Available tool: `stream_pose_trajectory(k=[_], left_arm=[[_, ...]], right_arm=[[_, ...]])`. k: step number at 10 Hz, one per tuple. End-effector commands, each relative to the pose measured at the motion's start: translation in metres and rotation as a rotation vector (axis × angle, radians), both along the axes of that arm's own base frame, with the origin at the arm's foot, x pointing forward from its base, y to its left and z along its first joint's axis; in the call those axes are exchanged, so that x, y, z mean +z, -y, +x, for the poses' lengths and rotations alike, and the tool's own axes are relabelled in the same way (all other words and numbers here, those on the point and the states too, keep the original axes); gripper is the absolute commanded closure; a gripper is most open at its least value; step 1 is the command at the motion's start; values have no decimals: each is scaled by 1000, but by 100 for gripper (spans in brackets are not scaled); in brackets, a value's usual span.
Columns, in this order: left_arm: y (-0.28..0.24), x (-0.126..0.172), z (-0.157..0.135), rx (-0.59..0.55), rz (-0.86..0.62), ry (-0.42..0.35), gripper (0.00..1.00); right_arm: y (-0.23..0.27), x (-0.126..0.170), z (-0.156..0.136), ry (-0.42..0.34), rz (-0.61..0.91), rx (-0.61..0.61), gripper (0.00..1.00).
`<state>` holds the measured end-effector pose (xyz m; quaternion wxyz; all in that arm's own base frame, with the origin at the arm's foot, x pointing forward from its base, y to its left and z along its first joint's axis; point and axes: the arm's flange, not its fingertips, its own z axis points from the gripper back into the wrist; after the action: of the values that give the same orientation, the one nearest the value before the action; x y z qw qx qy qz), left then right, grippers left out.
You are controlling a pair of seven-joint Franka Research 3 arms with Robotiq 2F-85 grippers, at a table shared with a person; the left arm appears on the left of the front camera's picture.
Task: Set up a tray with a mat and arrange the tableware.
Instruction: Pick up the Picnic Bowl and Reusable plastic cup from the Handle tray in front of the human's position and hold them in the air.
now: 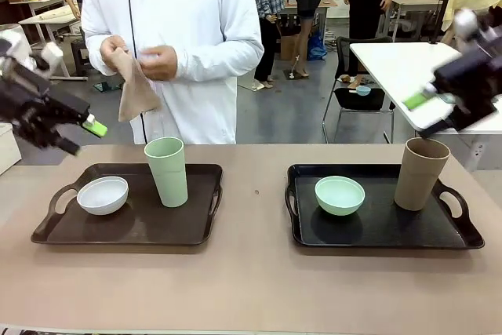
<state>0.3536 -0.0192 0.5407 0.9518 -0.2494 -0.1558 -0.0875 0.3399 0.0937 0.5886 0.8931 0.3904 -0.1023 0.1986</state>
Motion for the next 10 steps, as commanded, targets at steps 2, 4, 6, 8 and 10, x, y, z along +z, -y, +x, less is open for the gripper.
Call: stream_pose_trajectory(k=[2,4,6,8,10], left_arm=[[4,41,12,147,675,-124,0],[5,45,2,70,327,32,0],[5,45,2,70,327,32,0],[3,27,28,138,403,-131,0],[-1,-10,68,103,406,-230,0]], right_arm=[[-113,-18,66,385,-407,132,0],[-110,23,15,244,-212,135,0],[-110,23,15,244,-212,135,0],[-125,-25,57,413,-299,423,0],[-156,-75,103,570,-169,680,0]])
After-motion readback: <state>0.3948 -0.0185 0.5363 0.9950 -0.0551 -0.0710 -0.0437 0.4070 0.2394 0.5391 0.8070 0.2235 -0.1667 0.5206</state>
